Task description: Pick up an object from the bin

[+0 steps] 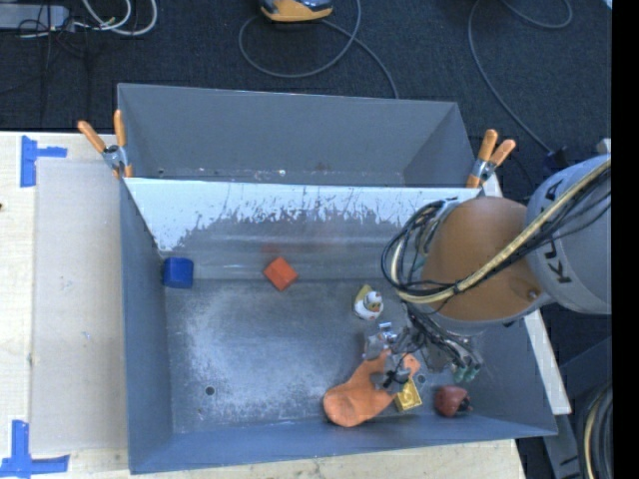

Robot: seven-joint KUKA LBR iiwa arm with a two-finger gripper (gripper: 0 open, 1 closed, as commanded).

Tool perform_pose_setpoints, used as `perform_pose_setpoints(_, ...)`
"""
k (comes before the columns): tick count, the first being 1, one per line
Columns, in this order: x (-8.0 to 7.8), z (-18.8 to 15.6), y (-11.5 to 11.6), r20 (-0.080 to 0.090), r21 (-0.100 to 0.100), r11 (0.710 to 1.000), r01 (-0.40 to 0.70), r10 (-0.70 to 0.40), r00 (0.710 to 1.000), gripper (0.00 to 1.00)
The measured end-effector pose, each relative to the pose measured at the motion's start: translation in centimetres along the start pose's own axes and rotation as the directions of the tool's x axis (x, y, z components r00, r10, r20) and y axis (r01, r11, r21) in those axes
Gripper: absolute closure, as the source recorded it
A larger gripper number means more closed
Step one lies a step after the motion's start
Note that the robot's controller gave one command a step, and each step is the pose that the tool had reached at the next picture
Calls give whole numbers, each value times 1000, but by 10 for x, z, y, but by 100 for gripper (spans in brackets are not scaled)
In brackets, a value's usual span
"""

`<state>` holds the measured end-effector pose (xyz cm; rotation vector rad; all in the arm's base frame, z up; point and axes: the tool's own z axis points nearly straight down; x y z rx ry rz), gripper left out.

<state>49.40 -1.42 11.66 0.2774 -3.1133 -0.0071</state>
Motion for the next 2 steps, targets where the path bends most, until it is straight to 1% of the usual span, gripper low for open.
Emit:
perform_pose_setpoints(1,-17,-55,2,4,0,998,-56,56,998,100)
perform_pose_setpoints(2,-8,-193,-3,1,0,997,-80,80,997,100)
